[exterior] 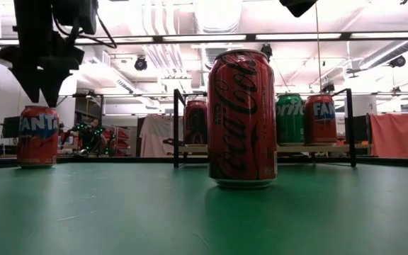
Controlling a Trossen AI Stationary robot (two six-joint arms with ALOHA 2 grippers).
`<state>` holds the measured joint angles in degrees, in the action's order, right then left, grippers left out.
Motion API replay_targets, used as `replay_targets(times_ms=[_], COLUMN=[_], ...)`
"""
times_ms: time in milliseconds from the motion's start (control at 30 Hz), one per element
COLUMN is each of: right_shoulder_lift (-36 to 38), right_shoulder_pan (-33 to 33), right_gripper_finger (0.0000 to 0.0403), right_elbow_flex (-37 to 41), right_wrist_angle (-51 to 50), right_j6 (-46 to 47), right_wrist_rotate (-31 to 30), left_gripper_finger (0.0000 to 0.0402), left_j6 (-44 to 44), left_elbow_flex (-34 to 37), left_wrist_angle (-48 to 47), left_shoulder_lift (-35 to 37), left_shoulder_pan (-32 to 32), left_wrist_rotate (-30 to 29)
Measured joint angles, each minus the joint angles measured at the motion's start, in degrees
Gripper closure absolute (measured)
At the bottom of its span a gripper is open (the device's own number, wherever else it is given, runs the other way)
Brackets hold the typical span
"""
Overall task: Place canned beverage on shelf
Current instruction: Put the red soda can on the shelf aligned with the other red soda can
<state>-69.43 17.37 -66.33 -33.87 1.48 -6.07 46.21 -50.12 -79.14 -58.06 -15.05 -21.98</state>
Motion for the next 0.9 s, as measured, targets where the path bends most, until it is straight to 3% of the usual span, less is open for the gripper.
replay_targets(times_ms=[533, 900], right_shoulder_lift=[0.0, 0.0], right_shoulder_pan=[-0.13, -0.13], right_gripper_finger=[0.0394, 0.0394], right_elbow_flex=[0.03, 0.03], right_wrist_angle=[-0.13, -0.1], right_j6=[-0.15, -0.02], right_wrist_rotate=[0.0, -0.04], left_gripper_finger=[0.0091, 0.0091], left_j6=[2.38, 0.27], left_elbow_flex=[5.35, -2.26], left_wrist_angle=[3.33, 3.64], left_shoulder_lift=[0.02, -0.02], left_shoulder_pan=[-0.07, -0.04], left_wrist_rotate=[-3.81, -2.81])
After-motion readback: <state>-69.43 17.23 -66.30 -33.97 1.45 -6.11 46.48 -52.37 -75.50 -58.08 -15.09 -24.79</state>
